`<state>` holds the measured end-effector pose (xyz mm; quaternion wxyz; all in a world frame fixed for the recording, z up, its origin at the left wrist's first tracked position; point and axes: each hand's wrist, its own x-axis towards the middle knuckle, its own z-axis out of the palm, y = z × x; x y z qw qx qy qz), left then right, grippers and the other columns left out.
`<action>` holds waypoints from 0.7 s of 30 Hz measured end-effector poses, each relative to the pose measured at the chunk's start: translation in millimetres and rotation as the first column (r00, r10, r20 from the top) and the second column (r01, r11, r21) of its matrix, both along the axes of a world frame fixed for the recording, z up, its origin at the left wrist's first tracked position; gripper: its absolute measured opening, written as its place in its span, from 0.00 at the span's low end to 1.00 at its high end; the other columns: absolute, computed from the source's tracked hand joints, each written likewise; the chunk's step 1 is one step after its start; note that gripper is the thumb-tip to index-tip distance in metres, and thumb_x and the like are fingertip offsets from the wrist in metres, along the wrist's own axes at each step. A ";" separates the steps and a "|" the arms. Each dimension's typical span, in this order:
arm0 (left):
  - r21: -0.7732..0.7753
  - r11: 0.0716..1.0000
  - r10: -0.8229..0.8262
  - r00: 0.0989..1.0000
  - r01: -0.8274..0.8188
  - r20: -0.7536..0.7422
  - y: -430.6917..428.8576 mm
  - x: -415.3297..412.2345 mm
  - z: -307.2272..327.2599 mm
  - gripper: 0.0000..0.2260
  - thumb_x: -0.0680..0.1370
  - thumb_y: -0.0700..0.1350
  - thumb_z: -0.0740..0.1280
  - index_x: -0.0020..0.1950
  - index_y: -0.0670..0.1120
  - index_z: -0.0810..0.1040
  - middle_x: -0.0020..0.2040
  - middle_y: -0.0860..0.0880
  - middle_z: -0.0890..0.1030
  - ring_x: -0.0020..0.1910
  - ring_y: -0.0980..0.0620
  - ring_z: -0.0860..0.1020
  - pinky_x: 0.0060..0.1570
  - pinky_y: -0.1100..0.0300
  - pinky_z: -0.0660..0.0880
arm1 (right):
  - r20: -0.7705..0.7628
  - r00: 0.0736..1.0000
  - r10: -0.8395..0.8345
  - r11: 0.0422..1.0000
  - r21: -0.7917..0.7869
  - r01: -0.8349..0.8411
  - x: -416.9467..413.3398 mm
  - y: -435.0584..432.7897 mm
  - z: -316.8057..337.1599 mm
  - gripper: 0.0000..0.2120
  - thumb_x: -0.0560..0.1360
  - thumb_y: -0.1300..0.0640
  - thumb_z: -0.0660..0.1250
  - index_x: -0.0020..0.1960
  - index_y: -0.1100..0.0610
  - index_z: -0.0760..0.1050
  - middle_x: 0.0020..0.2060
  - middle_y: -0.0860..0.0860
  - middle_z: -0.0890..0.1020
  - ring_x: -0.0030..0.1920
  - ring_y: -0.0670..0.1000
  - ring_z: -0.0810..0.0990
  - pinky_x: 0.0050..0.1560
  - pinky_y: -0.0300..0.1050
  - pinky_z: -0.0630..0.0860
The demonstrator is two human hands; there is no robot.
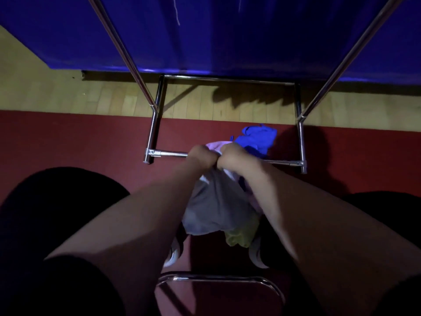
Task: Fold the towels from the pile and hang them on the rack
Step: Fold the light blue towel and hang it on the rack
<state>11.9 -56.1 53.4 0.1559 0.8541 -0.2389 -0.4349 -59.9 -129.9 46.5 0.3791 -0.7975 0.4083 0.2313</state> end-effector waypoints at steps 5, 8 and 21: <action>-0.282 0.955 0.086 0.996 -0.088 -0.020 -13.4 23.5 76.3 0.07 0.72 0.40 0.70 0.38 0.46 0.73 0.35 0.47 0.77 0.39 0.50 0.76 0.35 0.63 0.73 | 0.247 0.957 -0.154 0.988 0.021 0.153 8.6 -20.9 72.7 0.06 0.67 0.67 0.67 0.39 0.59 0.72 0.34 0.55 0.76 0.36 0.55 0.77 0.33 0.43 0.72; -0.375 0.926 0.038 0.999 -0.041 -0.015 -22.2 30.8 122.0 0.05 0.76 0.42 0.69 0.46 0.46 0.73 0.36 0.49 0.75 0.37 0.52 0.75 0.30 0.65 0.71 | 0.444 0.847 -0.293 0.953 0.062 0.297 6.0 -30.2 108.0 0.11 0.66 0.67 0.66 0.33 0.55 0.67 0.28 0.51 0.70 0.32 0.53 0.72 0.33 0.43 0.67; -0.190 0.762 0.126 0.429 -0.619 -0.895 -16.5 68.5 163.1 0.13 0.74 0.47 0.59 0.53 0.42 0.75 0.48 0.41 0.77 0.41 0.45 0.79 0.41 0.56 0.79 | 0.795 0.574 -0.194 0.979 0.190 0.068 -2.9 -25.9 189.5 0.06 0.68 0.63 0.65 0.39 0.64 0.69 0.40 0.67 0.76 0.38 0.52 0.74 0.41 0.51 0.73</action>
